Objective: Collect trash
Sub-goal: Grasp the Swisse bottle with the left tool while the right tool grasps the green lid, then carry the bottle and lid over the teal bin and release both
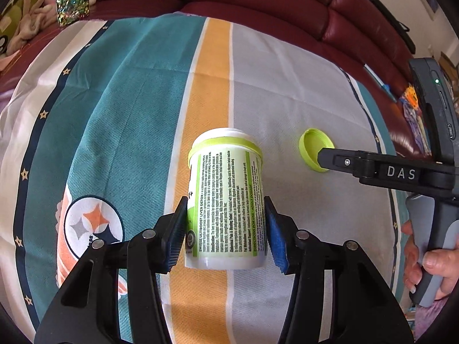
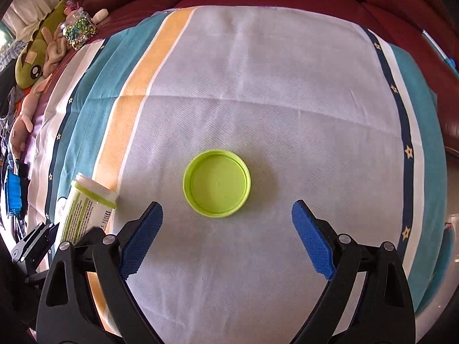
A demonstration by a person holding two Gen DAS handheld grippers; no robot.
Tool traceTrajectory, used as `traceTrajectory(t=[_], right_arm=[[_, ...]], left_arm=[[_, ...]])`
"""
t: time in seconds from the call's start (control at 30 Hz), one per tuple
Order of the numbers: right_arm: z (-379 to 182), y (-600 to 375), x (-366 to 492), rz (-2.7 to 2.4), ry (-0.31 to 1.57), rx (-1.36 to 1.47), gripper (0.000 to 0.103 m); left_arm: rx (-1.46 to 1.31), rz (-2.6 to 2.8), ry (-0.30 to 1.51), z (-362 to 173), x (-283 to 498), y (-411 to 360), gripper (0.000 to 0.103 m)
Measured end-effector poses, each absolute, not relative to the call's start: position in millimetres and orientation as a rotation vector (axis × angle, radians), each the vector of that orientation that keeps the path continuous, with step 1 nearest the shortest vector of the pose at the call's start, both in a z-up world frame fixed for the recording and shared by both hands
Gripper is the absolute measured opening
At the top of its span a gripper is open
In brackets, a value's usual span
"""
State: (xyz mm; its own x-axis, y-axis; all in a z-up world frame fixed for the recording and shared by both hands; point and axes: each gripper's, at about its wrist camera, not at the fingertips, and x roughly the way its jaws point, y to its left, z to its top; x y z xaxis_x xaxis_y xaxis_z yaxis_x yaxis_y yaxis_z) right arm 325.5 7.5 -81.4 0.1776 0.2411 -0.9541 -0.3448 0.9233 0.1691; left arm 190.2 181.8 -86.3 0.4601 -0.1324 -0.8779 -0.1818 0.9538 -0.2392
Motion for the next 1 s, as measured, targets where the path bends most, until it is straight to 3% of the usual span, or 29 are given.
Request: traceTrajectory(t=[0.23,0.37,0.53,0.63,1.0], right_arm=[[-94.4,18.0,327.5,0.411,1.329,-0.144,0.077],[-93.0,19.3,326.2,0.392,1.291,-0.182,0.052],[-90.6,2.0,322.7,0.384,1.310,-0.145,0.052],[-87.7,-11.2,316.4,0.377,1.313,-0.127,0.052],[-52.9,-79.7,279.0,0.357,1.265,-0.005,0.052]], left_arm=[[-0.321,0.038,1.108,-93.8,198.5,184.0,0.052],[-0.327,0.049,1.125,-98.4,200.5,182.7,0.058],[-0.306,0.049,1.126,-98.5,201.9,174.0,0.060],[-0.270,0.052,1.121,-95.4,201.2,165.2,0.051],[-0.166,-0.013,1.061,-56.0,189.7,104.1,0.051]])
